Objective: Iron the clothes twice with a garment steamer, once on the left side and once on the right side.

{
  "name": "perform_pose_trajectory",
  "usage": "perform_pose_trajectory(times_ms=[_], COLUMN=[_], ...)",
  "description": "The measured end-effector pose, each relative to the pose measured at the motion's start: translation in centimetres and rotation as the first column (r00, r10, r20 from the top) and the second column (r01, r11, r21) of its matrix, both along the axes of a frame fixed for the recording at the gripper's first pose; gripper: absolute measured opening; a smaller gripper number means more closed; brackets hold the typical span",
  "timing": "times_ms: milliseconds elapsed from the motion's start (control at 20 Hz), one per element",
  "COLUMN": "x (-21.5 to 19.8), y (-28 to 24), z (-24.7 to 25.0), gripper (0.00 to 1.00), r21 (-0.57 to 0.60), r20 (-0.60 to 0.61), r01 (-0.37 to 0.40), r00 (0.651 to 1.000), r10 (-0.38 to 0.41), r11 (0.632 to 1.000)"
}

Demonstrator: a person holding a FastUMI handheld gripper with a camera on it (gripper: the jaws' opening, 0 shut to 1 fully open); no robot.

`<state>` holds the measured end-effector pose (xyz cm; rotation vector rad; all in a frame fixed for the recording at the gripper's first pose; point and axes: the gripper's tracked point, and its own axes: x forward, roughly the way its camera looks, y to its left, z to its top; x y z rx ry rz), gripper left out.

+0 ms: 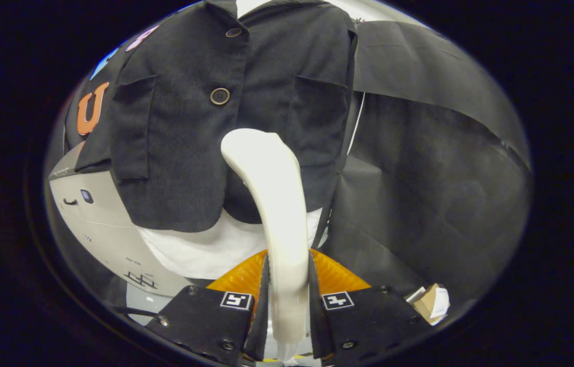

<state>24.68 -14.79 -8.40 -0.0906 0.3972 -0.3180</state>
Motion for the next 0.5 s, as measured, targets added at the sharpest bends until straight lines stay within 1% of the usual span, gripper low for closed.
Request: perform_pose_trajectory(times_ms=[300, 500], x=[-0.09, -0.16], y=[0.10, 0.14], z=[0.03, -0.12], gripper=[0.37, 0.37], r21=[0.016, 0.031], r20=[-0.003, -0.011], r01=[-0.004, -0.025], r00=[1.000, 1.000], r10=[0.004, 0.025], r11=[1.000, 0.999])
